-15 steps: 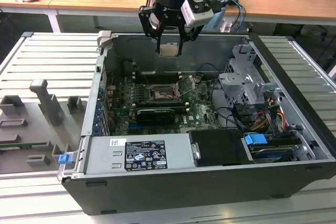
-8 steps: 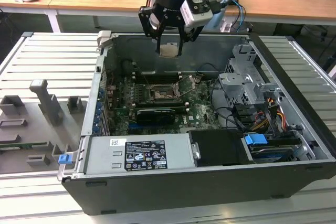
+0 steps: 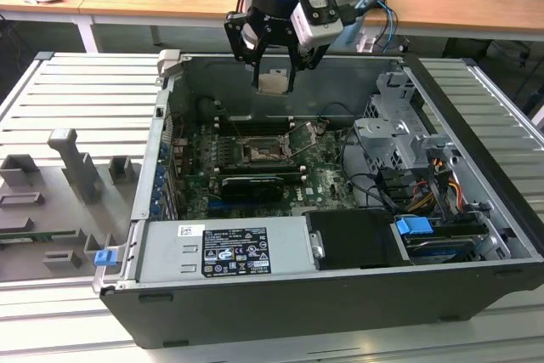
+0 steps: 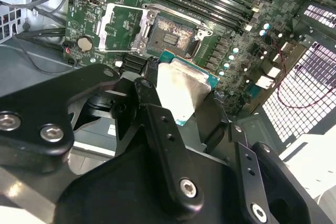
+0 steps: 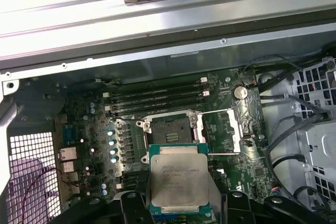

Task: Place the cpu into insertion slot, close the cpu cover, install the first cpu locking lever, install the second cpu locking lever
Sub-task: 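Place the cpu into insertion slot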

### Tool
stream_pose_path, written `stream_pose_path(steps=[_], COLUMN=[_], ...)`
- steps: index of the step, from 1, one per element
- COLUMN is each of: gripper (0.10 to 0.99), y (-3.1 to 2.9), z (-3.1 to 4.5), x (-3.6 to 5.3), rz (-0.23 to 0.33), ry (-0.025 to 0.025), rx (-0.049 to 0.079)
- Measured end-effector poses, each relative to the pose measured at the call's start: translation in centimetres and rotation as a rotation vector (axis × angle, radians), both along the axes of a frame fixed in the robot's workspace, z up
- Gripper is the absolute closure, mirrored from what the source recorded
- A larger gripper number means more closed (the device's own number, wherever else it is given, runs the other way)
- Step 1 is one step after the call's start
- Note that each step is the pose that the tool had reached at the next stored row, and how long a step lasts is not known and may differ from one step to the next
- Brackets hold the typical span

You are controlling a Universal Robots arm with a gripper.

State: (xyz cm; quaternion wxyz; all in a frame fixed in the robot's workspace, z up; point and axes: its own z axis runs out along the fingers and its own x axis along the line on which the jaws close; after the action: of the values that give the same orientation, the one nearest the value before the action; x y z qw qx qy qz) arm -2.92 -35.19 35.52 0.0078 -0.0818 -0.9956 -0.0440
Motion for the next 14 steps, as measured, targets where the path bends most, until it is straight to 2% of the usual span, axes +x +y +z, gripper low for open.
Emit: stream_pose_path(steps=[14], gripper=[0.557], y=[0.0], z=[-0.07], x=[0.0], rz=[-0.082], ry=[0.0], rx=[0.0])
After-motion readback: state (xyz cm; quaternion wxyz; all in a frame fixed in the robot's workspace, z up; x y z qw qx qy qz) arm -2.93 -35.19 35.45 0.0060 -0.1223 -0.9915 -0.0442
